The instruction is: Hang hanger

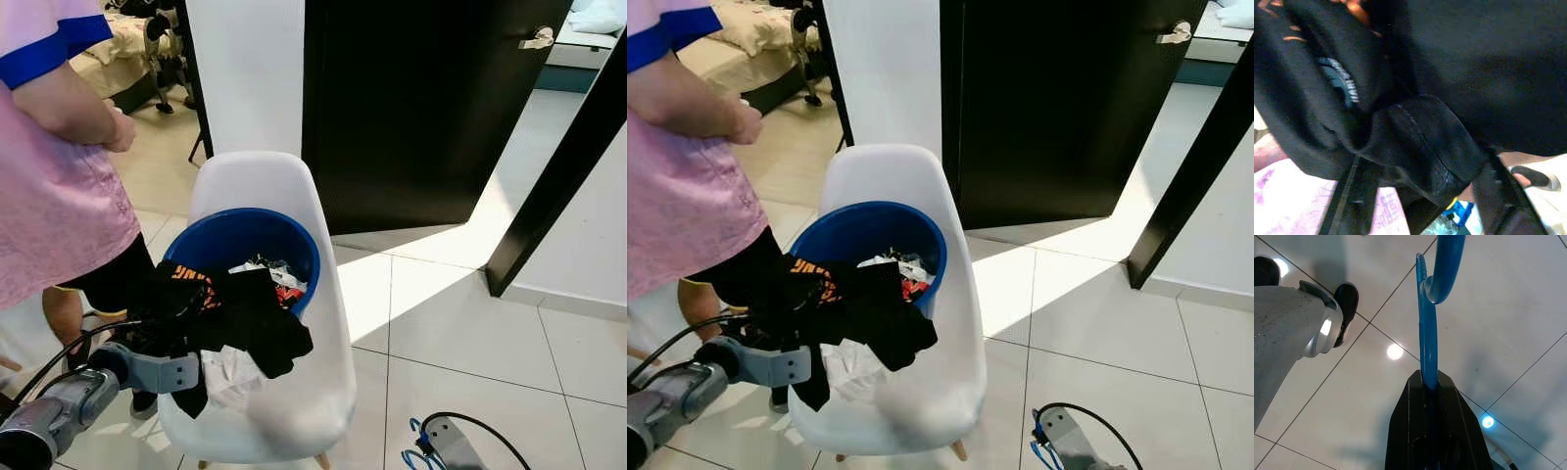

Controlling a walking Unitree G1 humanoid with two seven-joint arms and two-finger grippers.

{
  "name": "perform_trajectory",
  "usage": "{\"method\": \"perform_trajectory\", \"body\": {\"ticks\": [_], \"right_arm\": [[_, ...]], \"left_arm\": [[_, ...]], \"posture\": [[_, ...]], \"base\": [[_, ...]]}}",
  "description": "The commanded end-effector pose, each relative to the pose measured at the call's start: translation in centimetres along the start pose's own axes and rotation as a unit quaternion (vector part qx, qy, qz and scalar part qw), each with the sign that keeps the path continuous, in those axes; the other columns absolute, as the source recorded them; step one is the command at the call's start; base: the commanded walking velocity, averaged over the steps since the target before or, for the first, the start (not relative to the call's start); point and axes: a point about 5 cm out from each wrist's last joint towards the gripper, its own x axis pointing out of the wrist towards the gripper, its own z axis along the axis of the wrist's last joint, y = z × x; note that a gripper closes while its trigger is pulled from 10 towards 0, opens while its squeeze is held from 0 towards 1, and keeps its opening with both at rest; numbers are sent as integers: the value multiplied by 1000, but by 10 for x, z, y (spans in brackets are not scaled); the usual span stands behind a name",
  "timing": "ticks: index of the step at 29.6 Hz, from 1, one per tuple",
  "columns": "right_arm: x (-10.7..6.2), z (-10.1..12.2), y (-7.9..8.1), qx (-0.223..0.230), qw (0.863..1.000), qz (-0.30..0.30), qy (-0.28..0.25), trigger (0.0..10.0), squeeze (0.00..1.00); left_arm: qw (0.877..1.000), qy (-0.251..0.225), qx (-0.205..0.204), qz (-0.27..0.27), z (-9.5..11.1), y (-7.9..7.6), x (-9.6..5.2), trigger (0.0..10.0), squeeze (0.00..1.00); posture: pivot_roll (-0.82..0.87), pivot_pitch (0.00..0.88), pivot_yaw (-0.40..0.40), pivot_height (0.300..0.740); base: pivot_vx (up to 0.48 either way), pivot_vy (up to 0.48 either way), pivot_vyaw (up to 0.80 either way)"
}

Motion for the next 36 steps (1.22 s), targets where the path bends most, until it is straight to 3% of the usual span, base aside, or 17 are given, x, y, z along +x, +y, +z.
{"method": "perform_trajectory", "body": {"ticks": [1, 6, 12, 14, 16, 19, 20, 21, 22, 23, 24, 26, 27, 29, 32, 35, 36], "right_arm": [[0, -3, 1, -10, 1000, 5, 5, 10000, 0], [0, -3, 2, -9, 1000, 6, 4, 10000, 0], [0, -2, 2, -9, 1000, 8, 3, 10000, 0], [0, -2, 2, -9, 1000, 8, 2, 10000, 0], [0, -2, 2, -9, 1000, 8, 2, 10000, 0], [0, -2, 2, -10, 1000, 8, 2, 10000, 0], [0, -1, 3, -10, 1000, 8, 2, 10000, 0], [0, -1, 3, -10, 1000, 8, 2, 10000, 0], [0, -1, 3, -9, 1000, 7, 1, 10000, 0], [1, 0, 3, -9, 1000, 6, 0, 10000, 0], [1, 0, 3, -9, 1000, 6, 0, 10000, 0], [1, 1, 3, -6, 1000, 4, -2, 10000, 0], [1, 1, 3, -6, 1000, 4, -2, 10000, 0], [1, 3, 2, -8, 1000, -10, -9, 10000, 0], [1, 3, 1, -7, 1000, -16, -12, 10000, 0], [1, 4, 0, -2, 1000, -25, -16, 10000, 0], [1, 5, 0, -2, 1000, -26, -17, 10000, 0]], "left_arm": [[1000, 2, 3, 8, -3, 3, 0, 0, 0], [1000, 0, 4, 16, -4, 7, 1, 0, 0], [999, -14, -9, 52, -3, 30, 8, 353, 0], [996, 2, -51, 72, -8, 49, 11, 1647, 0], [993, 10, -86, 81, -11, 59, 12, 1843, 0], [988, 10, -124, 89, -11, 70, 13, 1765, 0], [977, -6, -191, 92, -7, 85, 15, 1098, 0], [977, -6, -191, 92, -7, 85, 15, 1098, 0], [961, -48, -258, 84, 3, 101, 14, 2549, 0], [936, -109, -329, 61, 18, 120, 9, 2745, 0], [936, -109, -329, 61, 18, 120, 9, 2745, 0], [892, -225, -393, 15, 44, 152, -7, 3647, 0], [892, -225, -393, 15, 44, 152, -7, 3647, 0], [868, -290, -402, 14, 56, 186, -23, 6980, 0], [859, -313, -406, 18, 59, 198, -29, 8000, 0], [822, -389, -416, 17, 70, 227, -49, 8706, 0], [803, -424, -419, 12, 74, 239, -60, 10000, 0]], "posture": [[-73, 71, -27, 740], [-73, 71, -27, 740], [-71, 68, -23, 740], [-64, 63, -25, 740], [-61, 59, -25, 740], [-58, 56, -25, 740], [-55, 47, -23, 740], [-55, 47, -23, 740], [-51, 37, -22, 740], [-48, 30, -21, 740], [-48, 30, -21, 740], [-45, 21, -19, 740], [-45, 21, -19, 740], [-35, 3, -22, 740], [-35, 1, -22, 740], [-35, 0, -20, 740], [-35, 0, -17, 740]], "base": [[0, 0, 0], [0, 0, 0], [0, 0, 0], [0, 0, 0], [0, 0, 0], [0, 0, 0], [0, 0, 0], [0, 0, 0], [0, 0, 0], [0, 0, 0], [0, 0, 0], [0, 0, 0], [0, 0, 0], [0, 0, 0], [0, 0, 0], [0, 0, 0], [0, 0, 0]]}}
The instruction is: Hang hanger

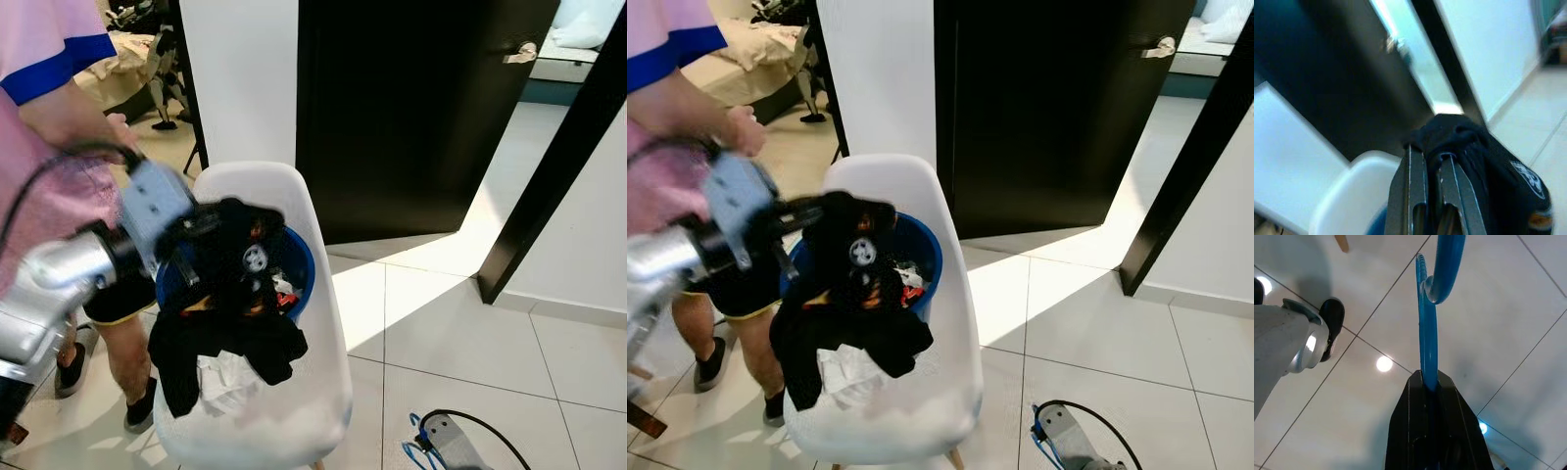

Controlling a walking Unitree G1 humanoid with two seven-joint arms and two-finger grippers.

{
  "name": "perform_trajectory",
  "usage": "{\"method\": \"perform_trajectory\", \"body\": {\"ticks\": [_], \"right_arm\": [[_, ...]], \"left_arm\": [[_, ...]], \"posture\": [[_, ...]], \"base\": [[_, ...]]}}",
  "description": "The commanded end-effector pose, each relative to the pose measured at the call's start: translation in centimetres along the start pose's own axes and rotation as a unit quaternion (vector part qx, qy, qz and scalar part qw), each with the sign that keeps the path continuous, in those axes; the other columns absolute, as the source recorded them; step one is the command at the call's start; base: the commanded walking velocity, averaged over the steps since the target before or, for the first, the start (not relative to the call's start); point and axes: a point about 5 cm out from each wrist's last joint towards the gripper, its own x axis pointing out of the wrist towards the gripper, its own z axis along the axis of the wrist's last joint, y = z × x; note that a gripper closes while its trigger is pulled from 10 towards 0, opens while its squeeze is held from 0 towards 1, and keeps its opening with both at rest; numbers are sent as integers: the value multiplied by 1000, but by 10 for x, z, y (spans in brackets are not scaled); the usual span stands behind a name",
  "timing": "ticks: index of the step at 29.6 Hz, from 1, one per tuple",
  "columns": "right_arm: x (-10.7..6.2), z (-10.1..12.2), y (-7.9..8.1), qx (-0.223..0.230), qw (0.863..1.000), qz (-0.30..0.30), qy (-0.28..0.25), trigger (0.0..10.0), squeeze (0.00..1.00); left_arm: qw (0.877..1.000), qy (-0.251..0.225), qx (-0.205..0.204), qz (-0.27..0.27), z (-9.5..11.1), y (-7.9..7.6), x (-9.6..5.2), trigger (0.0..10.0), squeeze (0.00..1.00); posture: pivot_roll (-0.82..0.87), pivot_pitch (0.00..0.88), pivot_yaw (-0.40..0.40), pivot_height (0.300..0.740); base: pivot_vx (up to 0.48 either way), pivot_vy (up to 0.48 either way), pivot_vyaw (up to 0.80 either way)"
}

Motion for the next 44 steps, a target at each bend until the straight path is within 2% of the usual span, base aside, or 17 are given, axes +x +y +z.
{"method": "perform_trajectory", "body": {"ticks": [1, 3, 6, 14, 17, 18, 19, 20, 21, 22, 23, 24, 26, 27, 31, 37, 44], "right_arm": [[0, 1, 1, -2, 1000, -2, -3, 10000, 0], [0, 2, 1, -1, 1000, -4, -5, 10000, 0], [0, 2, 1, 1, 1000, -6, -6, 10000, 0], [1, 3, 2, 3, 1000, -8, -6, 10000, 0], [1, 3, 2, 5, 1000, -10, -7, 10000, 0], [1, 3, 2, 5, 1000, -10, -7, 10000, 0], [1, 3, 2, 5, 1000, -10, -7, 10000, 0], [1, 3, 2, 5, 1000, -10, -7, 10000, 0], [1, 3, 2, 5, 1000, -10, -7, 10000, 0], [1, 3, 2, 6, 1000, -10, -6, 10000, 0], [1, 3, 2, 6, 1000, -10, -6, 10000, 0], [1, 3, 3, 6, 1000, -10, -6, 10000, 0], [1, 3, 3, 6, 1000, -10, -6, 10000, 0], [1, 2, 3, 7, 1000, -8, -6, 10000, 0], [1, 2, 3, 7, 1000, -7, -5, 10000, 0], [1, 2, 3, 8, 1000, -6, -5, 10000, 0], [1, 2, 3, 7, 1000, -6, -5, 10000, 0]], "left_arm": [[999, -31, -9, -26, 20, 2, -2, 10000, 0], [994, -84, -31, -56, 47, 3, -5, 10000, 0], [989, -125, -47, -68, 67, 5, -7, 10000, 0], [983, -153, -71, -76, 80, 7, -12, 10000, 0], [985, -125, -76, -90, 75, 4, -15, 10000, 0], [989, -81, -64, -106, 64, -1, -15, 10000, 0], [989, -81, -64, -106, 64, -1, -15, 10000, 0], [991, -4, -33, -133, 46, -11, -15, 10000, 0], [991, -4, -33, -133, 46, -11, -15, 10000, 0], [985, 59, -21, -162, 31, -20, -18, 10000, 0], [985, 59, -21, -162, 31, -20, -18, 10000, 0], [972, 123, -16, -202, 18, -32, -24, 10000, 0], [972, 123, -16, -202, 18, -32, -24, 10000, 0], [960, 158, -32, -230, 11, -40, -30, 10000, 0], [961, 147, -51, -227, 16, -39, -31, 10000, 0], [949, 126, -74, -280, 26, -51, -36, 10000, 0], [947, 130, -94, -279, 12, -61, -32, 10000, 0]], "posture": [[-35, 0, -17, 740], [-35, 0, -15, 740], [-35, 0, -13, 740], [-30, 0, -12, 740], [-31, 0, -9, 740], [-32, 0, -9, 740], [-32, 0, -9, 740], [-32, 0, -8, 740], [-32, 0, -8, 740], [-33, 0, -6, 740], [-33, 0, -6, 740], [-31, 0, -5, 740], [-31, 0, -5, 740], [-31, 0, -6, 740], [-31, 0, -6, 740], [-30, 0, -3, 740], [-30, 0, -5, 740]], "base": [[0, 0, 0], [0, 0, 0], [0, 0, 0], [0, 0, 0], [0, 0, 0], [0, 0, 0], [0, 0, 0], [0, 0, 0], [0, 0, 0], [0, 0, 0], [0, 0, 0], [0, 0, 0], [0, 0, 0], [0, 0, 0], [0, 0, 0], [0, 0, 0], [0, 0, 0]]}}
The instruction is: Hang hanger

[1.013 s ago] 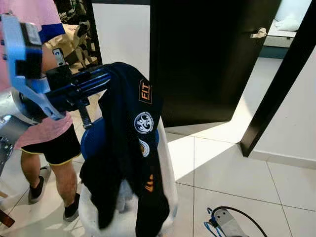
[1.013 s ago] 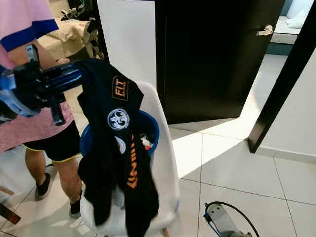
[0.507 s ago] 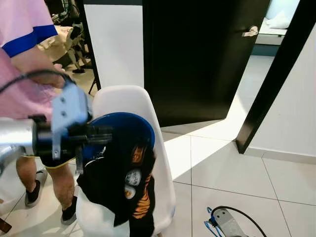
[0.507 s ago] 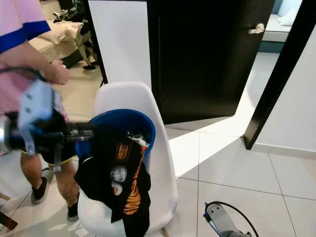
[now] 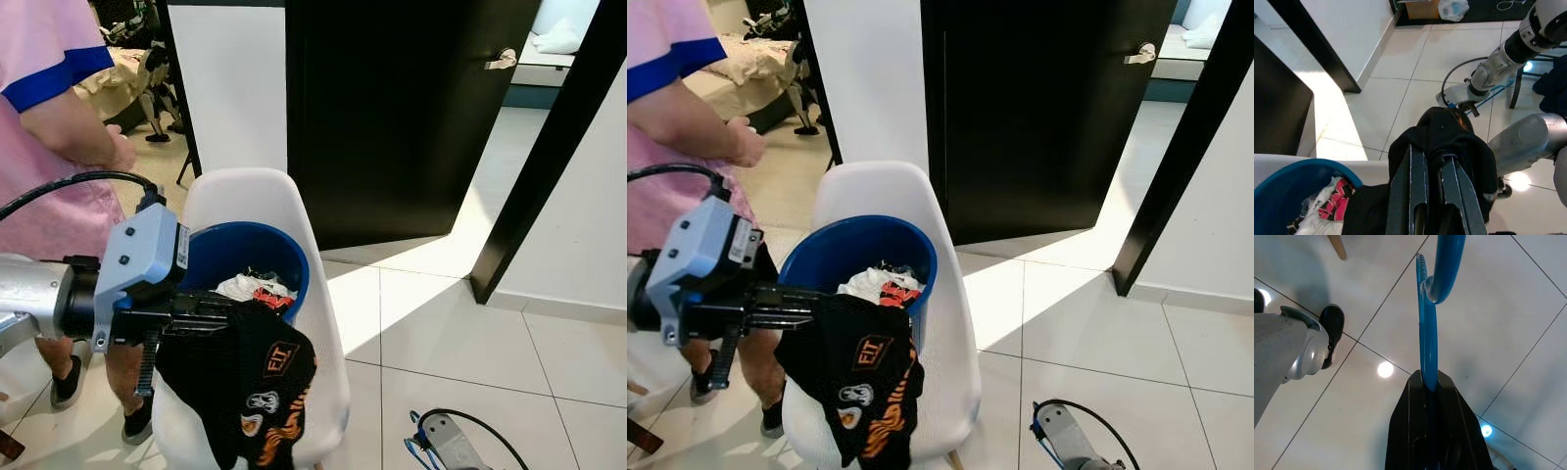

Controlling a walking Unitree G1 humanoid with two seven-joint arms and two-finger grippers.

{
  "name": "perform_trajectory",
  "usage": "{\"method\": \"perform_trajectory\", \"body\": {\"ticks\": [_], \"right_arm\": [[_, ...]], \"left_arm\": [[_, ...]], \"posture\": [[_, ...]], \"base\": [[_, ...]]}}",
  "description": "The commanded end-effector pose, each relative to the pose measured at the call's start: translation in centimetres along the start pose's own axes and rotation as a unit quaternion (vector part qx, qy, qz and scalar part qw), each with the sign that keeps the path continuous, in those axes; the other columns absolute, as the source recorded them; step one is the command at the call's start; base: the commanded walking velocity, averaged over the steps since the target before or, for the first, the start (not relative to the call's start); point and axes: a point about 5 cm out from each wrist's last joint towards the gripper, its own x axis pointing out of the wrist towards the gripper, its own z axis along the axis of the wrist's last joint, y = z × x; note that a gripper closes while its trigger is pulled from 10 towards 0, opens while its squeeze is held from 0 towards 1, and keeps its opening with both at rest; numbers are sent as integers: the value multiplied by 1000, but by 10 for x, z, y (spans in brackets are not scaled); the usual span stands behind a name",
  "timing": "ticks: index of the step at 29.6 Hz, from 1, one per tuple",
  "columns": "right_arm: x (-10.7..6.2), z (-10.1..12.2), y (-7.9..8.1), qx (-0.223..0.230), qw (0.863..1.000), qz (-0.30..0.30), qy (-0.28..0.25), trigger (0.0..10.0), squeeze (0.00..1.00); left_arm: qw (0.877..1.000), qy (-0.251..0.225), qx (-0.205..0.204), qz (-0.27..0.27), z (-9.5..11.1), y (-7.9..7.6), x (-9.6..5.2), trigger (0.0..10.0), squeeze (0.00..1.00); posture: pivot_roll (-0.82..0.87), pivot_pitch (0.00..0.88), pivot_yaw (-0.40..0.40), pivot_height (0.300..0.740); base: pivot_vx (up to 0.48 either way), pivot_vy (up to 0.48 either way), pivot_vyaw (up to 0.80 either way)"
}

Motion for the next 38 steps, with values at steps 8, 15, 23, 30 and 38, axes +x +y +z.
{"method": "perform_trajectory", "body": {"ticks": [8, 15, 23, 30, 38], "right_arm": [[0, -1, 1, 1, 1000, 2, 2, 10000, 0], [0, -2, 2, 1, 1000, 3, 3, 10000, 0], [0, -3, 2, -1, 1000, 5, 5, 10000, 0], [0, -3, 2, -3, 1000, 6, 7, 10000, 0], [0, -3, 2, -2, 1000, 5, 7, 10000, 0]], "left_arm": [[947, 97, -72, 297, -53, 69, -24, 10000, 0], [775, 190, -179, 576, -98, 106, -95, 10000, 0], [789, 205, -195, 546, -120, 94, -71, 10000, 0], [894, 155, -181, 379, -114, 65, 11, 10000, 0], [891, 168, -189, 376, -121, 63, 25, 10000, 0]], "posture": [[-32, 0, -4, 740], [-38, 0, 4, 740], [-38, 0, 2, 740], [-42, 0, 0, 740], [-44, 0, 5, 740]], "base": [[0, 0, 0], [0, 0, 0], [0, 0, 0], [0, 0, 0], [0, 0, 0]]}}
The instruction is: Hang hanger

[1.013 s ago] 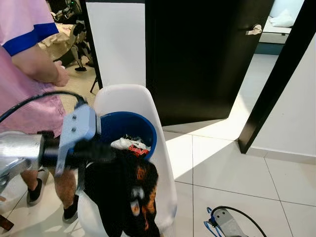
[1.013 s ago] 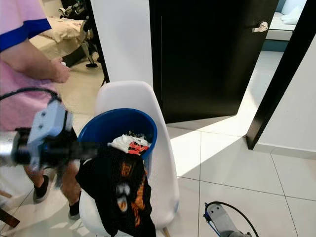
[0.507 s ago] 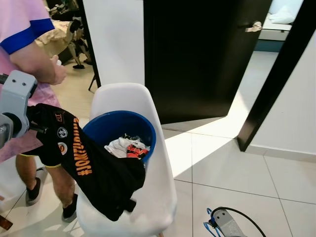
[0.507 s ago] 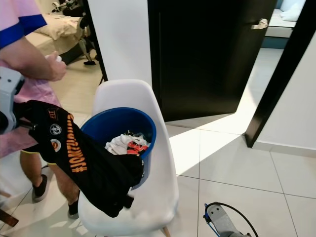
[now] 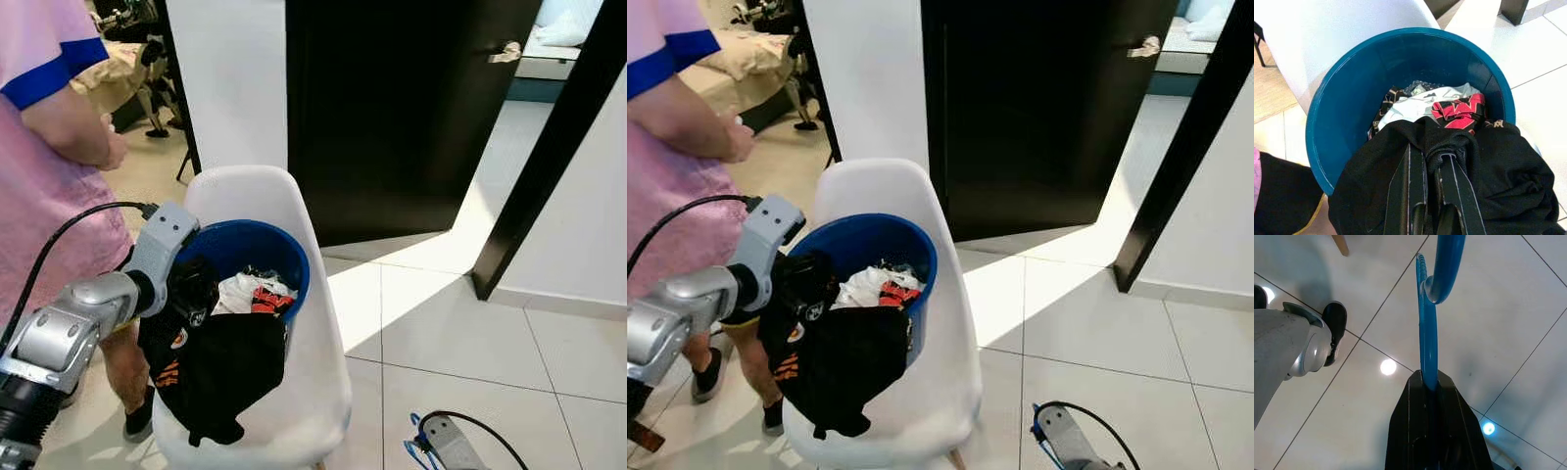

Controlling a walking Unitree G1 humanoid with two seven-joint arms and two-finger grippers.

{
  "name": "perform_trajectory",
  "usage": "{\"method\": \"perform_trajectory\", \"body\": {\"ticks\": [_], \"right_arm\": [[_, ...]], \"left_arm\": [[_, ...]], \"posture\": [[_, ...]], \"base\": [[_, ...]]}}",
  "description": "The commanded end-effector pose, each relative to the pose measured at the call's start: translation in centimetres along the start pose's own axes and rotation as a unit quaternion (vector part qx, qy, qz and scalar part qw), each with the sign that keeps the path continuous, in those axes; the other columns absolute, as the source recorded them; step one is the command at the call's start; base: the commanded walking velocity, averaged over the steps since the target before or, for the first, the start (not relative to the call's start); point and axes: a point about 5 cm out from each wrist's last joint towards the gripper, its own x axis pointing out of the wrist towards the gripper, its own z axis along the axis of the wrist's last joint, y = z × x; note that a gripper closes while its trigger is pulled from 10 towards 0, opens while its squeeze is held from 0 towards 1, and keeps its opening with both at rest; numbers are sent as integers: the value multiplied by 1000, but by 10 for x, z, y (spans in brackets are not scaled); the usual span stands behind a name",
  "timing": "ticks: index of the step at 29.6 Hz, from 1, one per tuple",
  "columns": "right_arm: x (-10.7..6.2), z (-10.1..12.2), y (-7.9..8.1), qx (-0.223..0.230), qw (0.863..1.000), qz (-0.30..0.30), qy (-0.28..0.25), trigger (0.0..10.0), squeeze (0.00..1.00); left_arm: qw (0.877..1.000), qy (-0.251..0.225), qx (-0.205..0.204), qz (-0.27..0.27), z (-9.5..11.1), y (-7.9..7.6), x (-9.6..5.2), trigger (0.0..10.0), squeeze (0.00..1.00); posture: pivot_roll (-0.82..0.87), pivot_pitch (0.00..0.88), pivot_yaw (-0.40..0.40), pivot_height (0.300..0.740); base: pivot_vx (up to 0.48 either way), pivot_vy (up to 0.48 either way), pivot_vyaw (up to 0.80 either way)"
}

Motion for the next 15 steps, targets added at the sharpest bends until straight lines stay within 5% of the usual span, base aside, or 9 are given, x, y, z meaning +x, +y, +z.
{"method": "perform_trajectory", "body": {"ticks": [1, 15], "right_arm": [[0, 0, 1, -1, 1000, 3, 4, 10000, 0], [0, 0, 1, -3, 1000, 4, 5, 10000, 0]], "left_arm": [[1000, 8, 2, -5, -1, -5, 4, 10000, 0], [992, 44, 106, 47, -21, -6, 11, 10000, 0]], "posture": [[-44, 0, 5, 740], [-40, 6, -2, 740]], "base": [[0, 0, 0], [0, 0, 0]]}}
